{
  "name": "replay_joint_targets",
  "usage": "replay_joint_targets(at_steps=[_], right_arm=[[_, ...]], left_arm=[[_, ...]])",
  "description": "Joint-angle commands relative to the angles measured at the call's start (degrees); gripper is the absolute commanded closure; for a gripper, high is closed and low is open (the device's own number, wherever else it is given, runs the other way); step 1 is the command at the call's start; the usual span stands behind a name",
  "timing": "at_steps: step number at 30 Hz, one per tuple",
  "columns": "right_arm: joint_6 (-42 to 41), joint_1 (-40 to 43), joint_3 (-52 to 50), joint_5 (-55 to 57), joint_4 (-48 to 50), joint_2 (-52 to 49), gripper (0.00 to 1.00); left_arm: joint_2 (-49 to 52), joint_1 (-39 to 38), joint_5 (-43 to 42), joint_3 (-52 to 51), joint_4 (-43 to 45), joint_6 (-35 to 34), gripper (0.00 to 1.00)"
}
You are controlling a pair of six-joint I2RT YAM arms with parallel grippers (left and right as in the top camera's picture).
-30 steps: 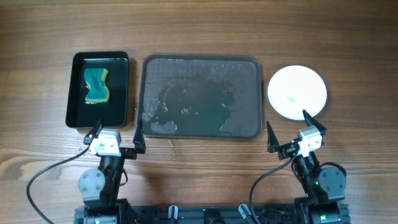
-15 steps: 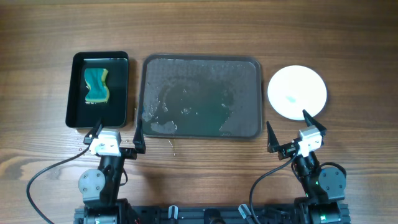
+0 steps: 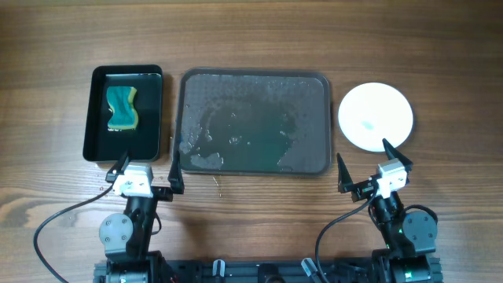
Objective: Clean dirty plates on tray and stack at the side
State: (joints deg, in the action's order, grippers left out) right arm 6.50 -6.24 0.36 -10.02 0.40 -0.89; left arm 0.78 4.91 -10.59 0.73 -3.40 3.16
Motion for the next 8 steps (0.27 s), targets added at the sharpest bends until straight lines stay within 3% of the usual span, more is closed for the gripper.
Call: replay_joint_targets(at_steps=[1,8], right_arm=[[-0.48,-0.22,-0.07,1.01,0.22,0.61,0.00],[-0.48,-0.22,-0.07,1.01,0.22,0.61,0.00]], left_arm=[[-0.50,-0.31,0.13,-0.42,-0.02,0.70,0.00],[-0.50,-0.31,0.13,-0.42,-0.02,0.70,0.00]])
